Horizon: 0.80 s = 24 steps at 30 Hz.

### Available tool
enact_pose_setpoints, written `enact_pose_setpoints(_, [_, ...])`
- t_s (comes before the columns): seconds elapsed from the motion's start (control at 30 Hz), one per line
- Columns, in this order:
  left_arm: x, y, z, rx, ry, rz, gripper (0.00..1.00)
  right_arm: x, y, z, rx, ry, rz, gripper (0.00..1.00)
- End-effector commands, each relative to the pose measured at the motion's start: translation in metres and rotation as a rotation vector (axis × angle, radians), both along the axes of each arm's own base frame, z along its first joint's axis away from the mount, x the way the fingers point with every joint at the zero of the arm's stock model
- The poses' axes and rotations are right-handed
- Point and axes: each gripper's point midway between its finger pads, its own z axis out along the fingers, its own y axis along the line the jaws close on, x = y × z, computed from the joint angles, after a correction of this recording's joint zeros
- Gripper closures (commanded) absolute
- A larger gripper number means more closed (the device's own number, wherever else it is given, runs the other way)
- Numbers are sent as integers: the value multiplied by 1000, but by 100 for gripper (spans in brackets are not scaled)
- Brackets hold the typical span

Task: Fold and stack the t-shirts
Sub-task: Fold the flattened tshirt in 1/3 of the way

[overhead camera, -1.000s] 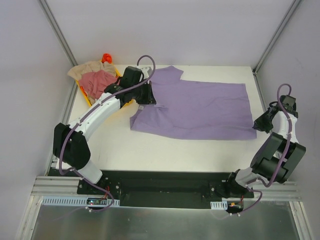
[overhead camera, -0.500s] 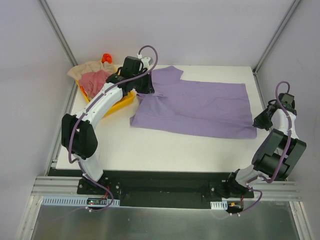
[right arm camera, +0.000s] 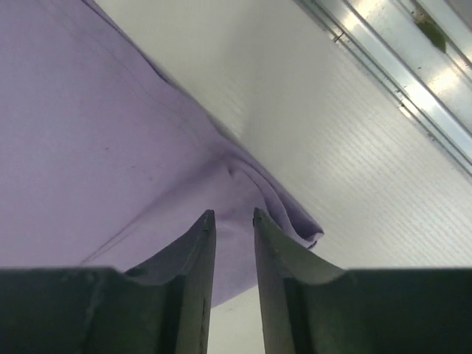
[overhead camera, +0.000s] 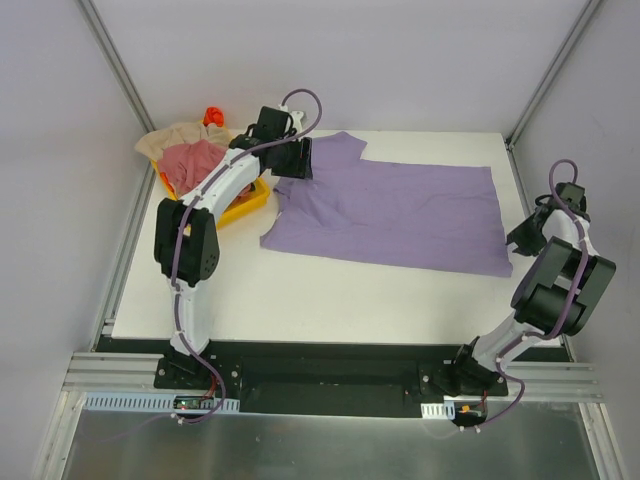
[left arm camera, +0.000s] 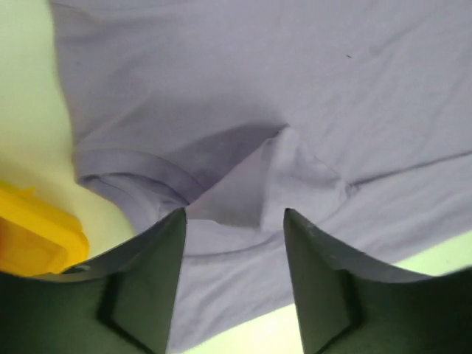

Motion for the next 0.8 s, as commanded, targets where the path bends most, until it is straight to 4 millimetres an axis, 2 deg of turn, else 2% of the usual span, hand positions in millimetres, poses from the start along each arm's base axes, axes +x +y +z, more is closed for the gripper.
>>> enact_pose_setpoints(0.0, [34, 17, 11, 89, -41, 103, 26, 10, -21, 26, -92, -24, -46, 57])
enact_pose_setpoints(0.03, [42, 21, 16, 107, -50, 136, 14, 7, -22, 31, -99, -10, -47, 48])
enact_pose_setpoints(0.1, [47, 24, 27, 121, -53, 164, 1, 4, -25, 47, -128, -8, -48, 38])
enact_pose_setpoints(0.13, [46, 22, 35, 106, -60, 158, 1, -1, -24, 53, -145, -1, -50, 32])
enact_pose_setpoints(0.2, [35, 13, 55, 45, -63, 132, 1, -8, -18, 63, -168, -16, -39, 6])
enact_pose_setpoints(0.27, [16, 3, 64, -15, -35, 107, 1, -12, -3, 66, -158, -42, 0, 4])
enact_pose_setpoints(0.33, [-4, -10, 62, -54, 10, 70, 1, -12, 22, 64, -114, -73, 68, 4])
enact_pose_setpoints(0.47, [-46, -29, 13, -29, 152, 30, 1, 5, 95, 43, 51, -137, 282, 4])
enact_pose_setpoints(0.6, [-58, -26, -43, 4, 242, 71, 1, 22, 145, 19, 125, -105, 419, 4])
enact_pose_setpoints(0.67, [-59, -21, -66, 38, 282, 97, 1, 28, 157, 6, 162, -65, 440, 4])
enact_pose_setpoints(0.77, [-71, -21, -89, 35, 337, 90, 1, 24, 154, -17, 168, 4, 399, 4])
